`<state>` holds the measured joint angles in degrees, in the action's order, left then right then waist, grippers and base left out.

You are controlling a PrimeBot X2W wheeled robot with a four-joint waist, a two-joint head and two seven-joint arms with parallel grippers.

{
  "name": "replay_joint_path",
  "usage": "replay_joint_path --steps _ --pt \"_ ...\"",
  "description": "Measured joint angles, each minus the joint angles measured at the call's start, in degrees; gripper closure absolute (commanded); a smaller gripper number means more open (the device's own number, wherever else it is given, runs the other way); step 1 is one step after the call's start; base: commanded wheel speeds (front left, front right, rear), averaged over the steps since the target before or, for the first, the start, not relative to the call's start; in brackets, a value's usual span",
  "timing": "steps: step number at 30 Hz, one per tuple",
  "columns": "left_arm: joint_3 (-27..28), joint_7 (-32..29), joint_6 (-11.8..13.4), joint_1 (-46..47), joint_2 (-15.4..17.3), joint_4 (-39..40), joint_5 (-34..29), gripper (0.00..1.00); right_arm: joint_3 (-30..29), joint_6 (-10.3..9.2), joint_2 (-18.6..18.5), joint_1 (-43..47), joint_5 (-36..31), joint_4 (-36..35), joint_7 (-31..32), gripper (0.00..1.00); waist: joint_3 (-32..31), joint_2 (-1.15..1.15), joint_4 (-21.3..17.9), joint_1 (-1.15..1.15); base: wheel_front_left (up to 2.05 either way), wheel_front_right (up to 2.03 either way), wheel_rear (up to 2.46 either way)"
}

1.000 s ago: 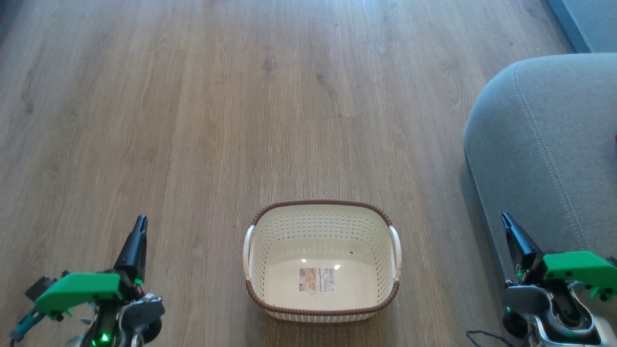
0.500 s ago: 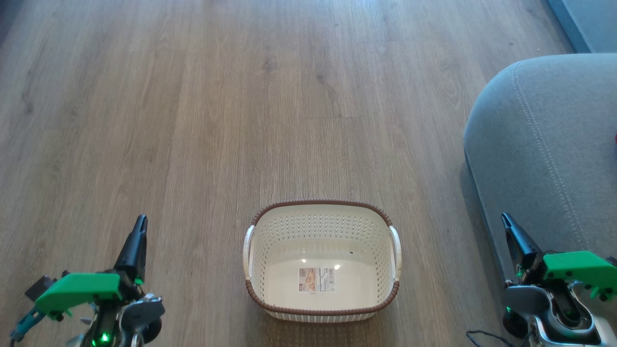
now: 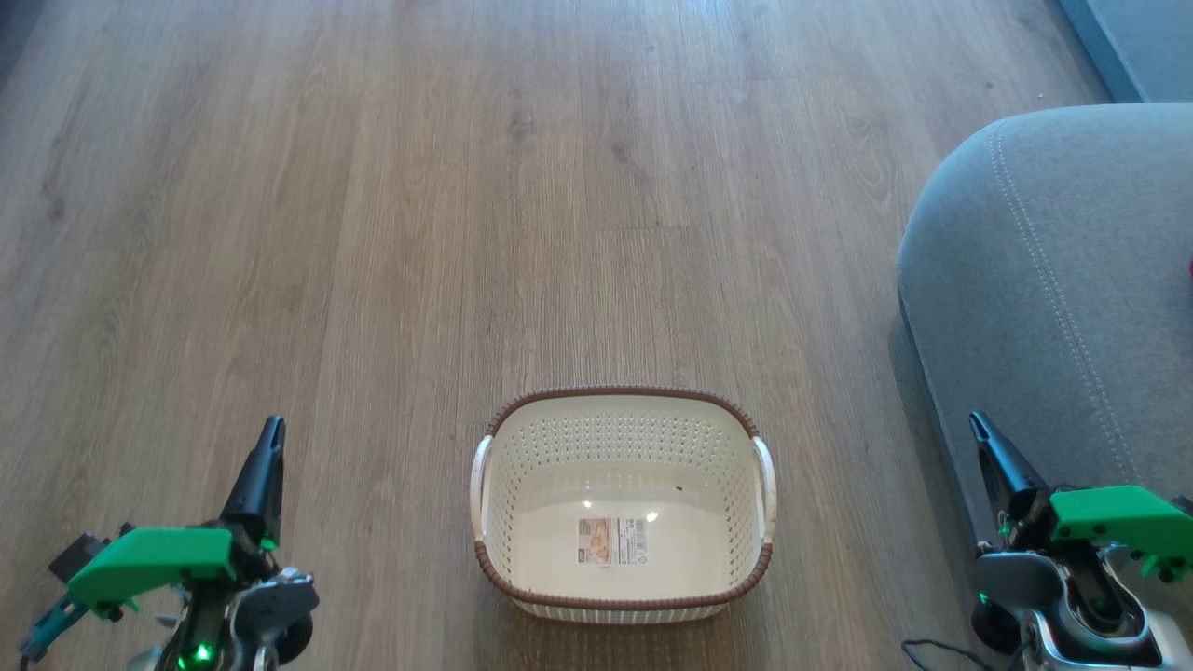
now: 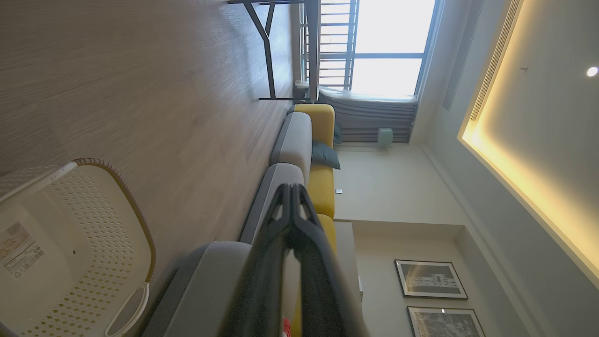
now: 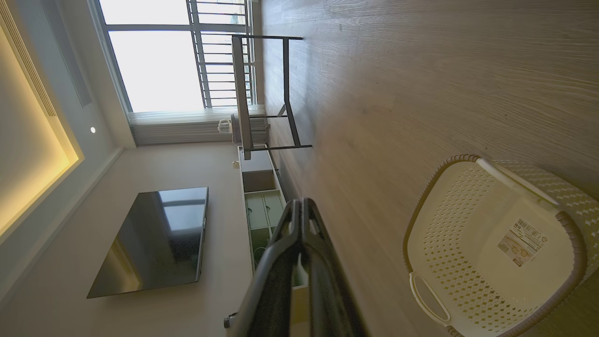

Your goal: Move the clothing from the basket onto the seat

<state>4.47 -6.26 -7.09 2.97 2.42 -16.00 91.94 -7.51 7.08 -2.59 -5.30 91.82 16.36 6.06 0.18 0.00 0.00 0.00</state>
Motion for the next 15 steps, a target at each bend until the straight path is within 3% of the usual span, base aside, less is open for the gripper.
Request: replay_joint_path --steps 15 --pt "0.0 0.0 0.0 0.0 0.0 0.0 0.0 1.0 0.0 0.01 0.0 0.0 0.0 0.0 0.0 1.0 0.0 0.0 0.0 0.0 0.0 0.0 0.0"
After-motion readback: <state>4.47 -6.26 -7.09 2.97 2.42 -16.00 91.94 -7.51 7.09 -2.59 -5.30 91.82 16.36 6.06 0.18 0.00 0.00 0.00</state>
